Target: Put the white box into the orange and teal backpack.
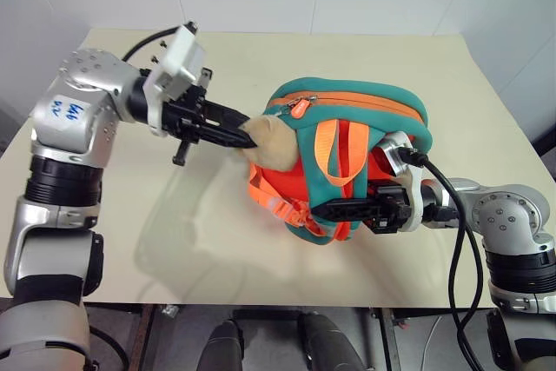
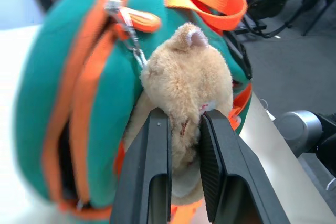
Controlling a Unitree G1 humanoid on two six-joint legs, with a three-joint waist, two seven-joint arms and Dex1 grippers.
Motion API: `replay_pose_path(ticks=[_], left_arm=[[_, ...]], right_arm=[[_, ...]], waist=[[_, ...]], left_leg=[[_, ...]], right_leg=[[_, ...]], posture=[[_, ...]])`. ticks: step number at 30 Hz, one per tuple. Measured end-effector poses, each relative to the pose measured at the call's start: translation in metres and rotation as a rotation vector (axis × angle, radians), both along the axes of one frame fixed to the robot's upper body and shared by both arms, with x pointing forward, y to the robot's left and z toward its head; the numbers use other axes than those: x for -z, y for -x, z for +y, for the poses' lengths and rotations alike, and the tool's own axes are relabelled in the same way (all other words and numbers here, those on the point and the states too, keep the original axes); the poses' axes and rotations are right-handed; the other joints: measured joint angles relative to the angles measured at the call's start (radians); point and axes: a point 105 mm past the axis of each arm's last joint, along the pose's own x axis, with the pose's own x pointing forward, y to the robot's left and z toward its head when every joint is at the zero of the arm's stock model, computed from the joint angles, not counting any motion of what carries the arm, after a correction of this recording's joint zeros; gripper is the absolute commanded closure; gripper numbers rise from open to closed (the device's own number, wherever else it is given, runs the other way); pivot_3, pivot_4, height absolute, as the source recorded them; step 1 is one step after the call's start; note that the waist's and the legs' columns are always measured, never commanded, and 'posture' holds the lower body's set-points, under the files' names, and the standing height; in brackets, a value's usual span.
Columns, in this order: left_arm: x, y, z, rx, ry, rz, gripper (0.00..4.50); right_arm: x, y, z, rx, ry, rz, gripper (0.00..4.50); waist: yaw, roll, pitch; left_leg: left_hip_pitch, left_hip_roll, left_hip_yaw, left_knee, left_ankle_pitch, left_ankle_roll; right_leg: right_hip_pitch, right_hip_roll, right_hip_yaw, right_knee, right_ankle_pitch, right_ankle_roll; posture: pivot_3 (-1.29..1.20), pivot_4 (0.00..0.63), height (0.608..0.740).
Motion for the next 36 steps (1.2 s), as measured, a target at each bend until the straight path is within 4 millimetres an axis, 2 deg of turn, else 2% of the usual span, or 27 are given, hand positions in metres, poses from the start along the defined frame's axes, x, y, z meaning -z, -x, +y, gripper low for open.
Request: replay_pose_path(ticks=[2, 5, 8, 11, 14, 18, 22, 25, 29, 32, 36], left_arm=[[-0.013, -0.006, 0.014, -0.073, 0.001, 0.002, 4.02], [-0.017, -0.02, 0.045, -0.222, -0.023, 0.025, 4.02], [-0.002, -0.037, 0.063, -0.317, -0.04, 0.089, 4.02], [0.02, -0.052, 0.074, -0.374, -0.038, 0.144, 4.02], [0.047, -0.065, 0.075, -0.397, -0.033, 0.196, 4.02], [0.076, -0.071, 0.073, -0.403, -0.075, 0.232, 4.02], [0.104, -0.074, 0.054, -0.354, -0.046, 0.282, 4.02], [0.119, -0.073, 0.051, -0.346, -0.044, 0.3, 4.02], [0.128, -0.064, 0.055, -0.314, -0.079, 0.266, 4.02], [0.129, -0.051, 0.061, -0.293, -0.071, 0.23, 4.04], [0.114, -0.032, 0.07, -0.287, -0.035, 0.18, 2.8]], right_arm=[[-0.001, 0.0, 0.0, 0.002, -0.002, -0.006, 4.48], [-0.001, 0.0, 0.0, 0.002, -0.002, -0.006, 4.48], [-0.001, 0.0, 0.001, 0.004, 0.0, -0.009, 4.48], [-0.001, 0.0, 0.001, 0.008, 0.002, -0.009, 4.48], [0.0, 0.001, 0.002, 0.009, 0.008, -0.007, 4.48], [0.0, 0.002, 0.003, 0.018, 0.011, -0.001, 4.48], [0.0, 0.002, 0.005, 0.022, 0.001, 0.005, 4.48], [0.0, 0.001, 0.006, 0.03, -0.004, 0.006, 4.48], [-0.005, -0.004, 0.008, 0.074, -0.038, -0.018, 4.48], [-0.011, -0.011, 0.01, 0.145, -0.062, -0.13, 3.48], [-0.02, -0.013, 0.008, 0.205, -0.089, -0.296, 2.11]], waist=[[-0.003, 0.0, 0.0], [-0.012, 0.0, 0.0], [-0.013, 0.0, 0.0], [-0.014, 0.0, 0.0], [-0.016, 0.0, 0.0], [-0.022, 0.0, 0.0], [-0.015, 0.0, 0.0], [-0.018, 0.0, 0.0], [-0.02, 0.0, 0.0], [-0.022, 0.0, 0.0], [-0.02, 0.0, 0.0]], left_leg=[[0.0, 0.0, 0.0, -0.001, 0.0, 0.0], [0.001, 0.0, 0.0, -0.002, 0.0, 0.0], [0.001, 0.0, 0.0, -0.001, 0.0, 0.0], [0.0, 0.0, 0.0, -0.001, 0.0, 0.0], [0.0, 0.0, 0.0, -0.002, 0.0, 0.0], [-0.001, 0.0, 0.0, -0.002, 0.0, 0.0], [-0.001, 0.0, 0.0, -0.001, 0.0, 0.0], [-0.001, 0.0, 0.0, 0.0, 0.0, 0.0], [-0.001, 0.0, 0.0, -0.002, 0.0, 0.0], [-0.001, 0.001, 0.0, -0.002, 0.0, 0.0], [-0.001, 0.0, 0.0, -0.001, 0.0, 0.0]], right_leg=[[0.0, 0.0, 0.0, -0.001, 0.0, 0.0], [0.0, 0.0, 0.0, -0.001, 0.0, 0.0], [0.0, 0.0, 0.0, -0.001, 0.0, 0.0], [0.0, 0.0, 0.0, -0.001, 0.0, 0.0], [0.0, 0.0, 0.0, -0.001, 0.0, 0.0], [-0.001, -0.001, 0.0, -0.001, 0.0, 0.0], [-0.001, -0.001, 0.0, 0.0, 0.0, 0.0], [-0.001, -0.001, 0.0, 0.0, 0.0, 0.0], [-0.001, -0.001, 0.0, 0.0, 0.0, 0.0], [-0.002, -0.001, 0.0, 0.0, 0.0, 0.0], [-0.001, -0.002, 0.0, 0.001, 0.0, 0.0]], posture=[[0.0, 0.15, 0.74], [0.0, 0.15, 0.74], [0.0, 0.15, 0.74], [0.0, 0.15, 0.74], [0.0, 0.15, 0.74], [0.0, 0.15, 0.74], [0.0, 0.15, 0.74], [0.0, 0.15, 0.74], [0.0, 0.15, 0.74], [0.0, 0.15, 0.74], [0.0, 0.15, 0.74]])
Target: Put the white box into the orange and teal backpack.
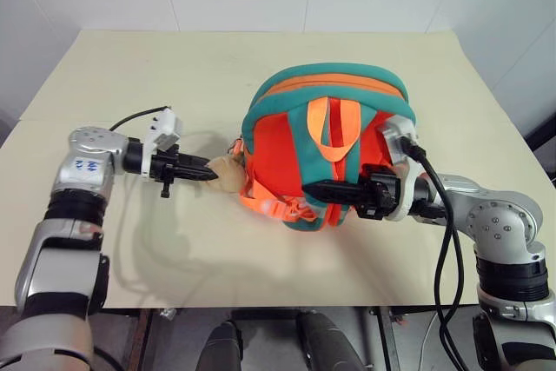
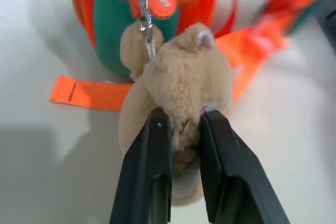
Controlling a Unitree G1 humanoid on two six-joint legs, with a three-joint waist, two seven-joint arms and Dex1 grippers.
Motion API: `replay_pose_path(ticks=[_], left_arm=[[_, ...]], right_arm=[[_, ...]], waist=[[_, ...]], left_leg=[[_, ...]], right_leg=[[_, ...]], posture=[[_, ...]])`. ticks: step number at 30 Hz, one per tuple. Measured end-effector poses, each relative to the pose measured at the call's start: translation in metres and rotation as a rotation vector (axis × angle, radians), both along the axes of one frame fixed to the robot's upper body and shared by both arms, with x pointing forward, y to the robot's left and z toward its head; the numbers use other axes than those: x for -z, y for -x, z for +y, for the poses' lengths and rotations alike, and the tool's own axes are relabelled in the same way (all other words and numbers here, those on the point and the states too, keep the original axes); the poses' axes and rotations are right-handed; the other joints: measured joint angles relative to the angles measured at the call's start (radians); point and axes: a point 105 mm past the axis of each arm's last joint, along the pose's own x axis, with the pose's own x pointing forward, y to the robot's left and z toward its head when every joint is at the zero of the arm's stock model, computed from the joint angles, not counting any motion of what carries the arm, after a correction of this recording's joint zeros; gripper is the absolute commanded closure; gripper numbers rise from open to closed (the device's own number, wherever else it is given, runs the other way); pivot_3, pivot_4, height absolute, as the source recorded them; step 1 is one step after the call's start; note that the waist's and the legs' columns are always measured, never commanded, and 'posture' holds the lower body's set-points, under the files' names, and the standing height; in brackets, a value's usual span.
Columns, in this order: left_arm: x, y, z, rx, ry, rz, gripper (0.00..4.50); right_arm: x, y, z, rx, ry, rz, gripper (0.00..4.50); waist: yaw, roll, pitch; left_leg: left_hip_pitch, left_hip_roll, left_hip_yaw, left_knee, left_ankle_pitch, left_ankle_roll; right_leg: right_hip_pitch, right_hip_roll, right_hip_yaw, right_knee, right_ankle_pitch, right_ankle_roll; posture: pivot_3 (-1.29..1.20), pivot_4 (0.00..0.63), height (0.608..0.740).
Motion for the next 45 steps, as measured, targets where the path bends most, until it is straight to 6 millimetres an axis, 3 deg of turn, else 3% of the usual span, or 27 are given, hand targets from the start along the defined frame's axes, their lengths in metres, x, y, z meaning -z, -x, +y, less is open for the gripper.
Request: replay_pose_path(ticks=[6, 9, 14, 18, 25, 30, 35, 39, 45], left_arm=[[0.0, 0.031, -0.008, 0.004, 0.051, -0.029, 0.95], [0.007, 0.047, -0.009, -0.016, 0.081, -0.005, 0.05], [0.016, 0.064, -0.007, -0.073, 0.123, 0.029, 0.02], [0.027, 0.069, 0.003, -0.135, 0.155, 0.032, 0.02], [0.001, 0.066, 0.022, -0.152, 0.18, -0.096, 0.02], [0.0, 0.07, 0.024, -0.1, 0.151, -0.113, 0.02], [0.001, 0.071, 0.025, -0.079, 0.143, -0.129, 0.02], [0.008, 0.07, 0.021, -0.071, 0.15, -0.112, 0.02], [0.007, 0.061, 0.016, -0.142, 0.205, -0.117, 0.02]], right_arm=[[-0.003, -0.002, -0.015, 0.117, 0.046, -0.235, 0.16], [0.006, -0.001, -0.037, 0.185, 0.14, -0.322, 0.0], [0.02, 0.005, -0.058, 0.222, 0.233, -0.404, 0.0], [0.035, 0.001, -0.102, 0.342, 0.352, -0.423, 0.0], [0.044, -0.004, -0.148, 0.408, 0.452, -0.43, 0.0], [0.046, -0.005, -0.154, 0.381, 0.484, -0.464, 0.0], [0.039, -0.01, -0.147, 0.359, 0.486, -0.505, 0.0], [0.045, -0.013, -0.143, 0.358, 0.49, -0.472, 0.0], [0.045, -0.029, -0.141, 0.479, 0.413, -0.442, 0.0]], waist=[[0.004, 0.0, 0.0], [0.007, 0.0, 0.0], [0.01, 0.0, 0.0], [0.019, 0.0, 0.0], [0.023, 0.0, 0.0], [0.019, 0.0, 0.0], [0.019, 0.0, 0.0], [0.021, 0.0, 0.0], [0.021, 0.0, 0.0]], left_leg=[[0.002, 0.0, 0.0, 0.0, 0.0, 0.0], [0.002, 0.0, 0.0, -0.001, 0.0, 0.0], [0.008, 0.0, 0.001, -0.001, 0.0, 0.0], [0.014, 0.0, 0.002, -0.001, 0.0, 0.0], [0.016, 0.0, 0.006, 0.0, 0.0, 0.001], [0.018, 0.0, 0.01, -0.003, 0.0, 0.001], [0.019, 0.0, 0.01, -0.004, 0.0, 0.001], [0.019, 0.0, 0.011, -0.003, 0.0, 0.001], [0.019, 0.0, 0.011, -0.003, -0.001, 0.001]], right_leg=[[0.002, -0.001, 0.0, -0.001, 0.0, 0.0], [0.002, -0.001, 0.0, -0.002, 0.0, 0.0], [0.009, 0.0, 0.001, -0.003, 0.001, -0.001], [0.017, 0.0, 0.001, -0.01, 0.001, -0.001], [0.019, 0.0, 0.004, -0.012, 0.002, -0.003], [0.019, 0.0, 0.007, -0.011, 0.003, 0.0], [0.019, 0.0, 0.008, -0.011, 0.003, 0.0], [0.019, 0.0, 0.009, -0.012, 0.003, 0.001], [0.019, 0.0, 0.009, -0.011, 0.003, 0.001]], posture=[[0.0, 0.15, 0.74], [0.0, 0.15, 0.74], [0.0, 0.15, 0.74], [0.0, 0.15, 0.74], [0.0, 0.15, 0.74], [0.0, 0.15, 0.74], [0.0, 0.15, 0.74], [0.0, 0.15, 0.74], [0.0, 0.15, 0.74]])
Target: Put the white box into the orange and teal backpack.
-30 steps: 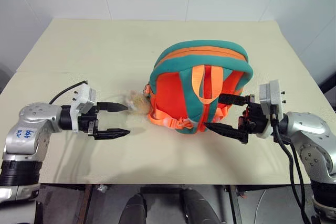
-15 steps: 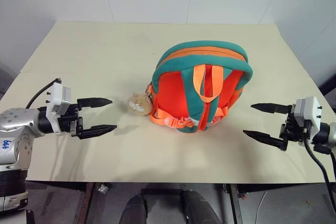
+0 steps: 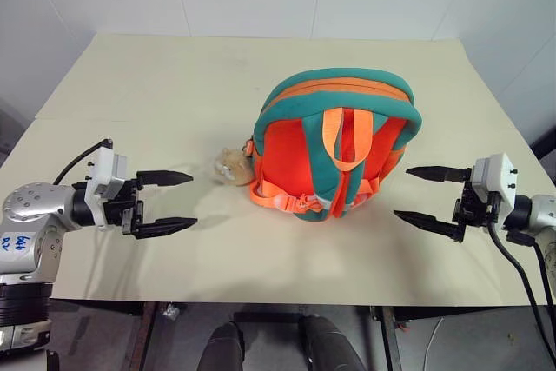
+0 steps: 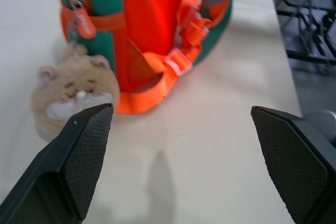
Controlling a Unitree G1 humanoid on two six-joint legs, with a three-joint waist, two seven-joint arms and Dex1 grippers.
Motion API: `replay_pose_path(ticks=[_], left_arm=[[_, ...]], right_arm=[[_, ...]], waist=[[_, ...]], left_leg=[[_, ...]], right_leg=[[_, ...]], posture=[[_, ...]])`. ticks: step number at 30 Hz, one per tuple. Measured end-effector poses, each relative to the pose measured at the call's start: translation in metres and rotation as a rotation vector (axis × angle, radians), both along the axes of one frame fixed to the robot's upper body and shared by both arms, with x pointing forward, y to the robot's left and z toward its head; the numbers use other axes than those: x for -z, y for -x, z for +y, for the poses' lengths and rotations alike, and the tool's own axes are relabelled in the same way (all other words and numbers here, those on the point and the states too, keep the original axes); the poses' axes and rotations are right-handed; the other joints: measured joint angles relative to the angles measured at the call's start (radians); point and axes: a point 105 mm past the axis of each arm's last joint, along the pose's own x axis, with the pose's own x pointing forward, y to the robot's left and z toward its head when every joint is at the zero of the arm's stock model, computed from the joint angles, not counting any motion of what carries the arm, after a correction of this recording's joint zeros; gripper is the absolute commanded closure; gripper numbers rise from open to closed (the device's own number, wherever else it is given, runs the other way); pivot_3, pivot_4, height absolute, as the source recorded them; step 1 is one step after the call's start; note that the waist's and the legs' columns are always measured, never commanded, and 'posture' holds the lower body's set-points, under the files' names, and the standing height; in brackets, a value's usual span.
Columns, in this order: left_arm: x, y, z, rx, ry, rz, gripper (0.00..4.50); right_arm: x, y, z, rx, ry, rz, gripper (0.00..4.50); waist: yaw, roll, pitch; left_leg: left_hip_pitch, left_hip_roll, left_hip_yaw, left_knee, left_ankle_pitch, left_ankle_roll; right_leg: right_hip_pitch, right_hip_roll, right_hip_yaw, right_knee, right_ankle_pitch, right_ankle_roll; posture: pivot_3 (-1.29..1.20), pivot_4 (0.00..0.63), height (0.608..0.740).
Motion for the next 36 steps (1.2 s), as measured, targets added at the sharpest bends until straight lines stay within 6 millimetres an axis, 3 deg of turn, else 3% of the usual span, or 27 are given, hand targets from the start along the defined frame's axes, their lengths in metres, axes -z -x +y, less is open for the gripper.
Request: replay_pose_path(ticks=[6, 9, 13, 16, 24, 30, 36], left_arm=[[-0.003, -0.03, 0.014, -0.314, 0.241, -0.077, 0.02], [0.005, -0.034, 0.017, -0.416, 0.306, -0.082, 0.02], [0.036, -0.043, 0.015, -0.629, 0.384, -0.062, 0.02], [0.04, -0.05, 0.019, -0.727, 0.375, -0.094, 0.02], [0.045, -0.057, 0.028, -0.843, 0.358, -0.141, 0.02], [0.049, -0.06, 0.022, -0.884, 0.377, -0.134, 0.02], [0.045, -0.062, 0.016, -0.883, 0.373, -0.149, 0.02]], right_arm=[[0.023, -0.023, -0.011, 0.242, -0.081, -0.035, 0.0], [0.029, -0.031, -0.021, 0.348, -0.088, -0.071, 0.0], [0.039, -0.046, -0.028, 0.538, -0.151, -0.126, 0.0], [0.04, -0.059, -0.031, 0.645, -0.155, -0.178, 0.0], [0.055, -0.075, -0.028, 0.776, -0.15, -0.199, 0.0], [0.066, -0.079, -0.004, 0.761, -0.21, -0.166, 0.0], [0.057, -0.085, 0.0, 0.796, -0.228, -0.197, 0.0]], waist=[[-0.001, 0.0, 0.0], [0.0, 0.0, 0.0], [0.0, -0.001, 0.0], [-0.002, -0.001, 0.0], [-0.004, -0.001, 0.0], [-0.012, -0.001, 0.0], [-0.025, -0.001, 0.0]], left_leg=[[0.0, 0.0, 0.001, 0.0, 0.0, 0.0], [0.001, -0.001, 0.001, 0.0, -0.001, 0.0], [0.002, -0.001, 0.002, 0.001, -0.001, -0.001], [0.003, -0.001, 0.003, 0.001, -0.001, -0.001], [0.004, -0.001, 0.006, 0.0, -0.001, 0.0], [0.004, -0.001, 0.006, -0.001, -0.001, 0.0], [0.004, -0.001, 0.006, -0.001, -0.001, 0.0]], right_leg=[[0.0, 0.0, 0.002, 0.001, 0.001, 0.002], [0.0, 0.0, 0.002, 0.001, 0.001, 0.002], [0.0, 0.0, 0.003, 0.001, 0.002, 0.003], [0.001, 0.0, 0.005, 0.001, 0.002, 0.003], [0.0, 0.0, 0.007, 0.001, 0.003, 0.004], [0.001, 0.0, 0.007, 0.001, 0.003, 0.004], [0.001, 0.0, 0.007, 0.001, 0.003, 0.004]], posture=[[0.0, 0.15, 0.74], [0.0, 0.15, 0.74], [0.0, 0.15, 0.74], [0.0, 0.15, 0.74], [0.0, 0.15, 0.74], [0.0, 0.15, 0.74], [0.0, 0.15, 0.74]])
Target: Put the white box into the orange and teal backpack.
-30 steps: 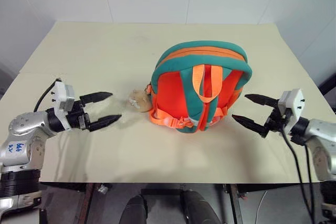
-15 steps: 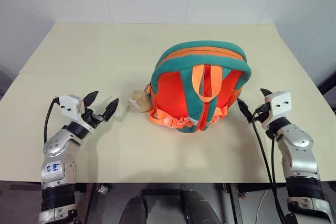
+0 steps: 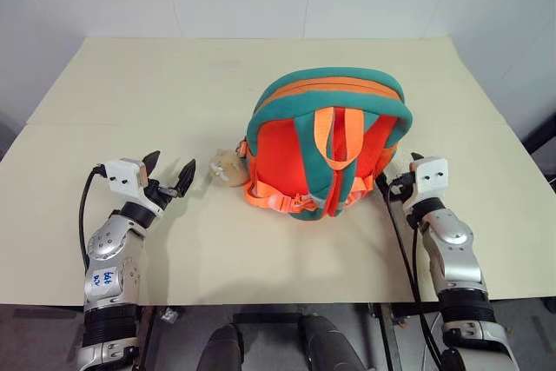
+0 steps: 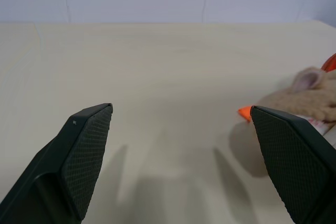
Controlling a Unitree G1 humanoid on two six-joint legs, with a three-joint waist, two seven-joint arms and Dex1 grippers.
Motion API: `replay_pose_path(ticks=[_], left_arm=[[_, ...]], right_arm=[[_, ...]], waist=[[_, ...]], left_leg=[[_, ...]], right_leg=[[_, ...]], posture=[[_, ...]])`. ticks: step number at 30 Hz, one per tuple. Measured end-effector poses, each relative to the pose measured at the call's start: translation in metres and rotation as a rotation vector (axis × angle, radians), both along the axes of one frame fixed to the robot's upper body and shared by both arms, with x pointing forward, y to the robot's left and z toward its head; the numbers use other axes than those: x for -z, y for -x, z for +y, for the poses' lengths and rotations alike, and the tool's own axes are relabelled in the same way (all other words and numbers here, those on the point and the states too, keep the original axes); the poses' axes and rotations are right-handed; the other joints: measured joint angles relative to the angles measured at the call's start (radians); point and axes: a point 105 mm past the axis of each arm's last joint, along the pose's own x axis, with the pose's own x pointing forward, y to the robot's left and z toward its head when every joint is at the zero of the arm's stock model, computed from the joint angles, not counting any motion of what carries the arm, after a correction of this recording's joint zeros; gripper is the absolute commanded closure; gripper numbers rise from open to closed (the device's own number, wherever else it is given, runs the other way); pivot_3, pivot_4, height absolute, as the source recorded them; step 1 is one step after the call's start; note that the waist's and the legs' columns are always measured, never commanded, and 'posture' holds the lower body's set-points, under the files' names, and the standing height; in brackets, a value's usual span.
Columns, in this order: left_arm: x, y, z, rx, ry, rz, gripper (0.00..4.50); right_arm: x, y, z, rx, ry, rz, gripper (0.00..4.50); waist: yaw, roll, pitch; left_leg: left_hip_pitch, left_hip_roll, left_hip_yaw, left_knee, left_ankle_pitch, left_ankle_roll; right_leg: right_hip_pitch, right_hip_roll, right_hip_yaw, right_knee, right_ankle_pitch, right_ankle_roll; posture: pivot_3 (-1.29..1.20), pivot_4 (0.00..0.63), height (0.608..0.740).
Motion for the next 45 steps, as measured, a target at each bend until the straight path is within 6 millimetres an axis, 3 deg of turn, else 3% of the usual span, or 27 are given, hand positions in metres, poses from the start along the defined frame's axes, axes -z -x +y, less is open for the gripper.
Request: replay_pose_path(ticks=[13, 26, 45], left_arm=[[-0.01, -0.02, -0.008, 0.038, -0.007, -0.018, 0.02], [-0.001, -0.033, -0.017, 0.096, -0.019, 0.007, 0.02], [0.003, -0.035, -0.019, 0.101, -0.019, 0.001, 0.02]], right_arm=[[0.001, -0.001, 0.005, 0.07, -0.026, -0.021, 0.0], [-0.001, 0.012, 0.007, 0.095, -0.018, -0.034, 0.0], [-0.006, 0.012, 0.007, 0.108, -0.022, -0.033, 0.0]], waist=[[-0.001, 0.0, 0.0], [0.0, 0.0, 0.0], [0.001, 0.0, 0.0]], left_leg=[[0.0, 0.0, 0.0, -0.002, 0.0, 0.0], [0.0, 0.0, 0.0, -0.008, 0.0, 0.0], [0.0, 0.0, 0.0, -0.01, 0.0, 0.0]], right_leg=[[0.0, 0.0, 0.001, -0.002, 0.0, 0.0], [-0.001, 0.0, 0.0, -0.006, 0.0, 0.0], [-0.001, 0.0, 0.0, -0.007, 0.0, 0.0]], posture=[[0.0, 0.15, 0.74], [0.0, 0.15, 0.74], [0.0, 0.15, 0.74]])
